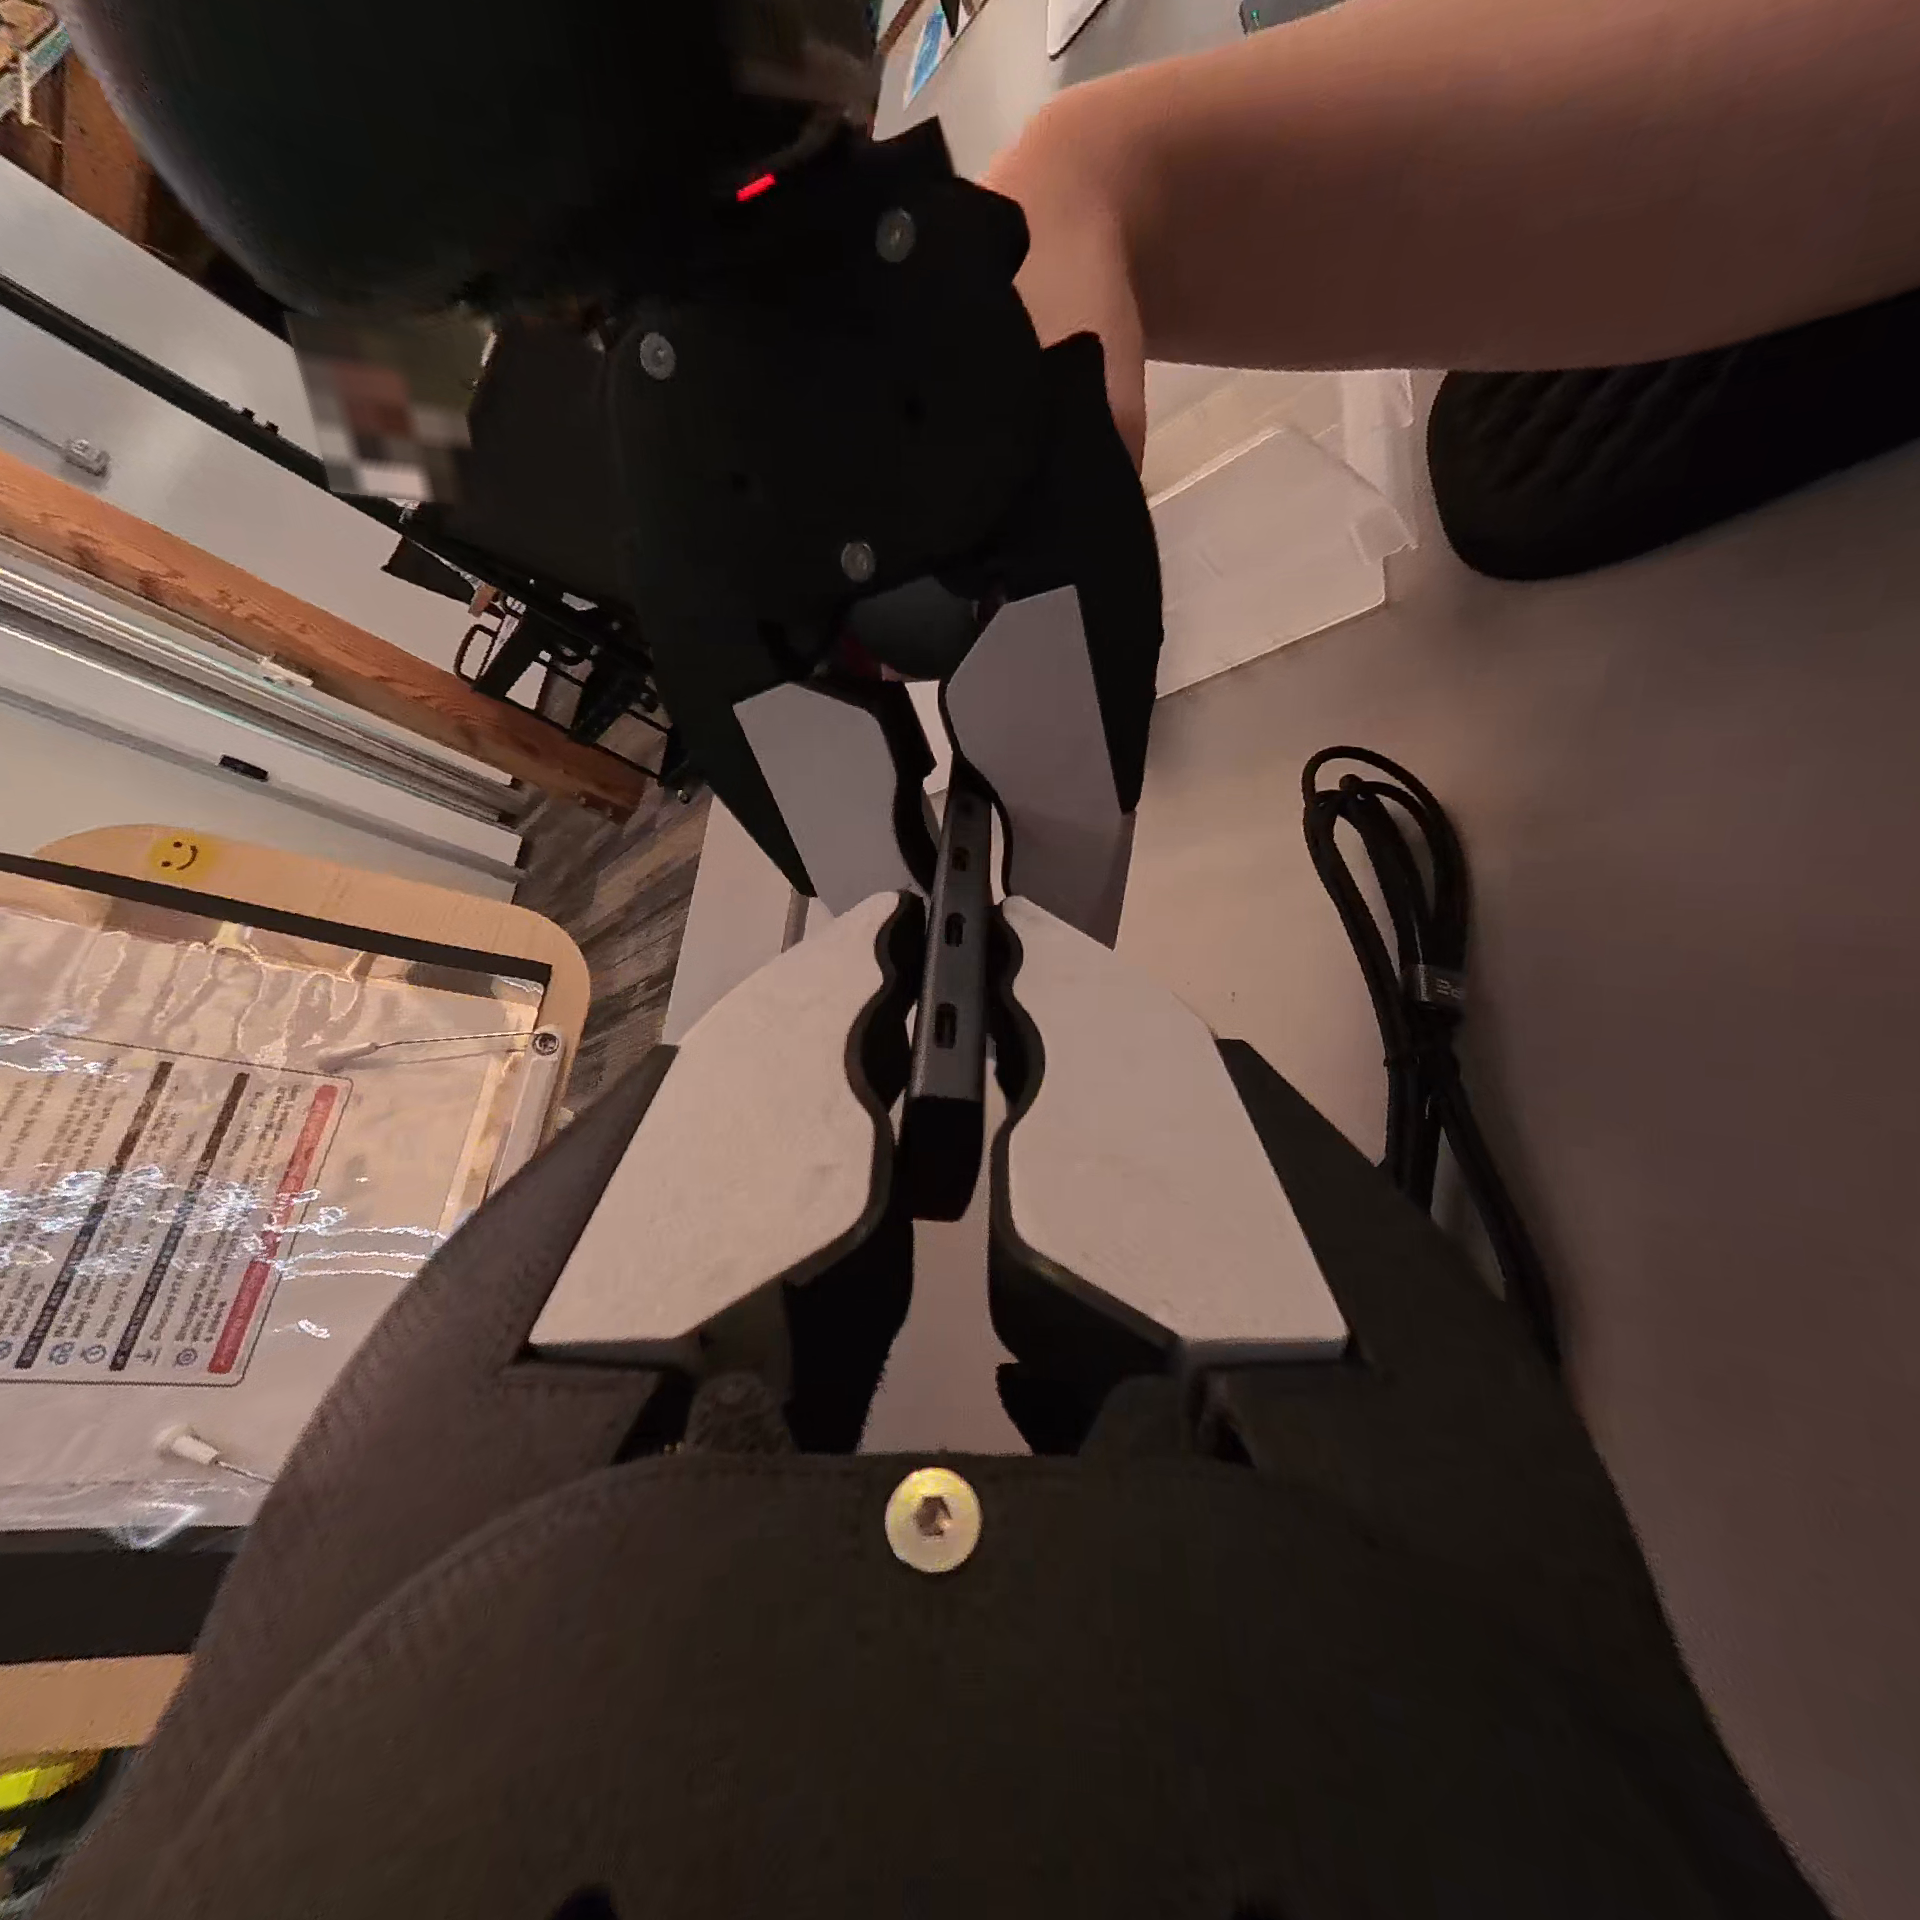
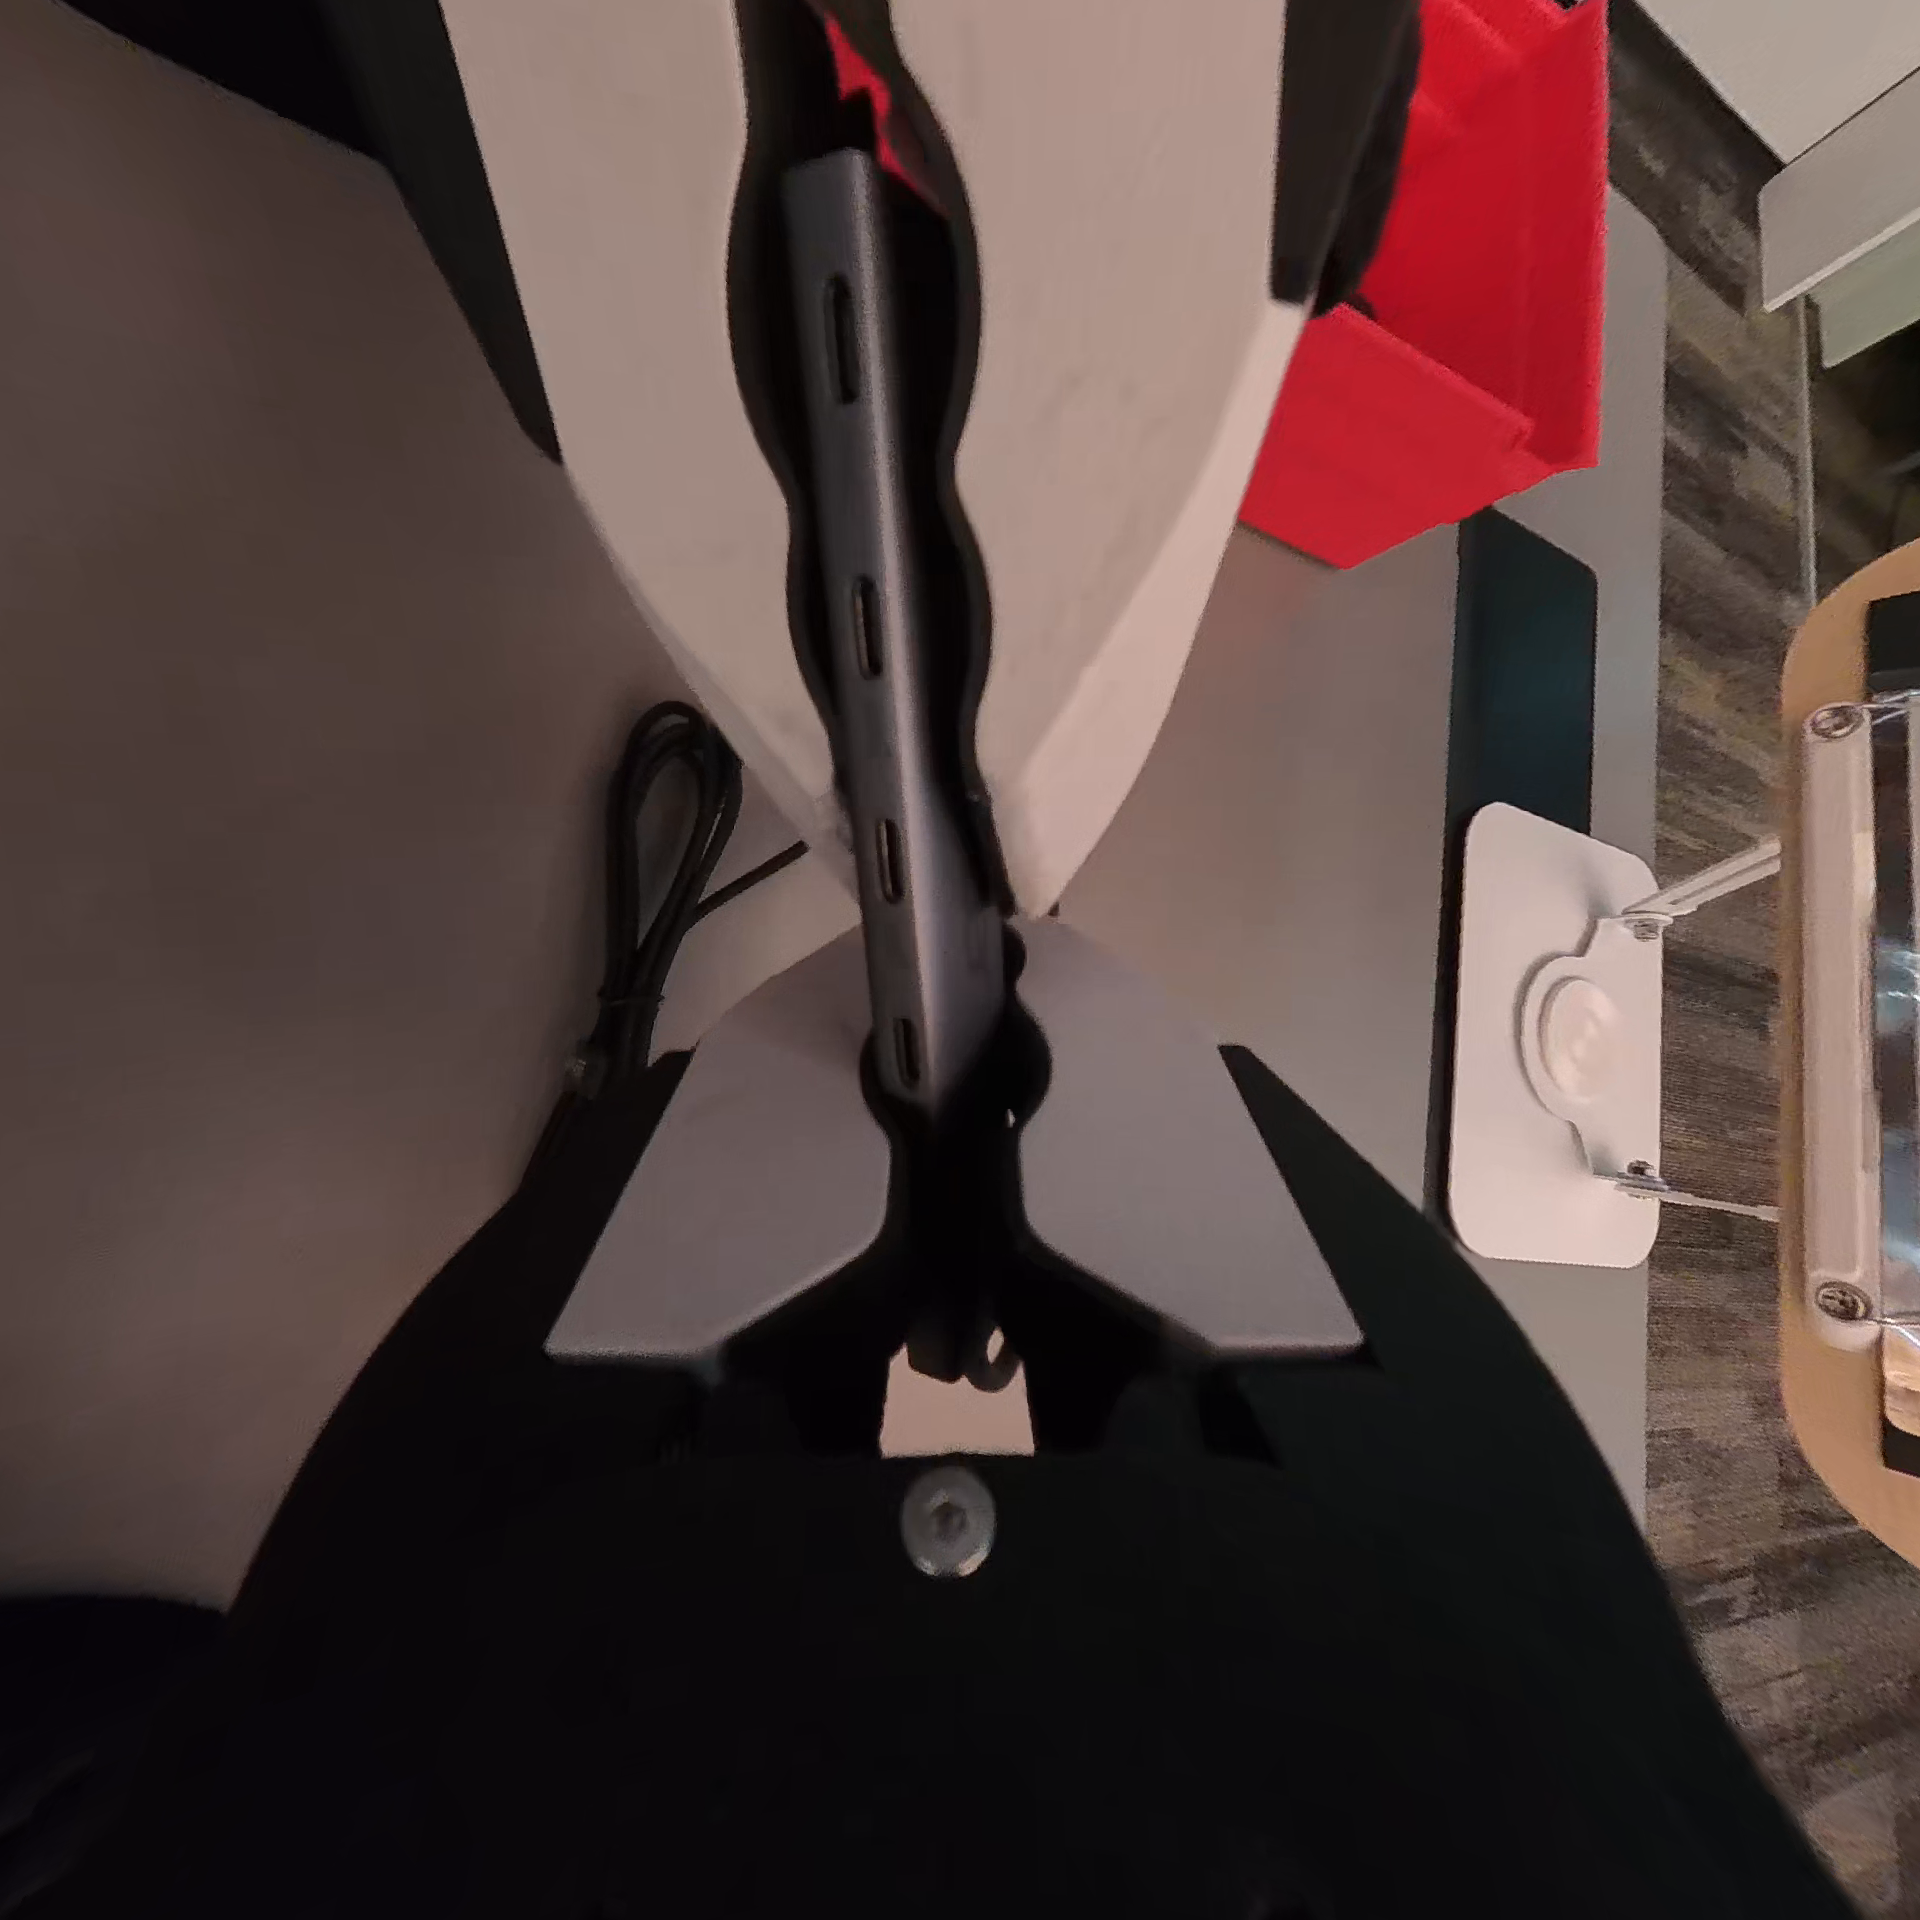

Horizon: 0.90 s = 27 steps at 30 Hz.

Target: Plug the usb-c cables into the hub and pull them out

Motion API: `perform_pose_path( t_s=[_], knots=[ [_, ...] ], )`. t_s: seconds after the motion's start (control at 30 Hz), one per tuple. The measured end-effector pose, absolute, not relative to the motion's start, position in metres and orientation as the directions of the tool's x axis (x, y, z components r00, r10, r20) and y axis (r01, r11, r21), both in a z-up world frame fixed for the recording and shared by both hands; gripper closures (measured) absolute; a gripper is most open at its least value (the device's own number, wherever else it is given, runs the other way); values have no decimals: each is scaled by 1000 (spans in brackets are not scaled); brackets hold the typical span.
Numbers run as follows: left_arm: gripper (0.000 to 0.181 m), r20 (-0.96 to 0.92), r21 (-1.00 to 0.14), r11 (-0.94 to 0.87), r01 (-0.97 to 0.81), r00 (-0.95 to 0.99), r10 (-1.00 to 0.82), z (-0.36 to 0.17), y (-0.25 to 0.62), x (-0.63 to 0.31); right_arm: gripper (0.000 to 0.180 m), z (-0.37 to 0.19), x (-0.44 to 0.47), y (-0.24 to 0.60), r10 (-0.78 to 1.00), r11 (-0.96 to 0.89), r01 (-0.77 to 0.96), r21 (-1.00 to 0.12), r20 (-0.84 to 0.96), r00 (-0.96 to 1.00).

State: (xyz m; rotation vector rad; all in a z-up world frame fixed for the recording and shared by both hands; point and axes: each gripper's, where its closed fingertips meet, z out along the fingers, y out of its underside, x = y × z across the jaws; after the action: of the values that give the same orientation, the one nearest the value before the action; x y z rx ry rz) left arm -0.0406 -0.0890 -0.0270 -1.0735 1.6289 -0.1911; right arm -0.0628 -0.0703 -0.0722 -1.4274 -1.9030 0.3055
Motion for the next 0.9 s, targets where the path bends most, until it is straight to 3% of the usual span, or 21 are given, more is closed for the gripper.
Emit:
perform_pose_path(
  t_s=[0.23, 0.33, 0.4, 0.6, 0.7, 0.77, 0.9],
  knots=[
    [171, -736, -550, 551, -627, 53, -674, -27, -78, -43, 168, -68, -67, -56, 882, 371, 706, -603, 467, -64],
    [171, -750, -556, 526, -643, 116, -651, -8, -69, -62, 131, -55, -68, -41, 821, 400, 698, -594, 570, 15],
    [171, -738, -597, 498, -629, 188, -648, 10, -62, -81, 120, -34, -67, -27, 733, 436, 684, -585, 672, 107],
    [171, -680, -706, 435, -559, 366, -635, 52, -49, -130, 134, 34, -66, -36, 642, 533, 469, -704, 698, 317],
    [171, -693, -707, 420, -569, 439, -572, 67, -43, -151, 153, 22, -76, -62, 772, 497, 423, -758, 608, 183],
    [171, -679, -724, 403, -560, 475, -560, 73, -40, -162, 164, 3, -87, -69, 853, 408, 458, -790, 509, 118],
    [171, -649, -756, 376, -537, 538, -538, 83, -35, -181, 163, -43, -107, -55, 947, 78, 584, -808, 244, 211]
  ],
)
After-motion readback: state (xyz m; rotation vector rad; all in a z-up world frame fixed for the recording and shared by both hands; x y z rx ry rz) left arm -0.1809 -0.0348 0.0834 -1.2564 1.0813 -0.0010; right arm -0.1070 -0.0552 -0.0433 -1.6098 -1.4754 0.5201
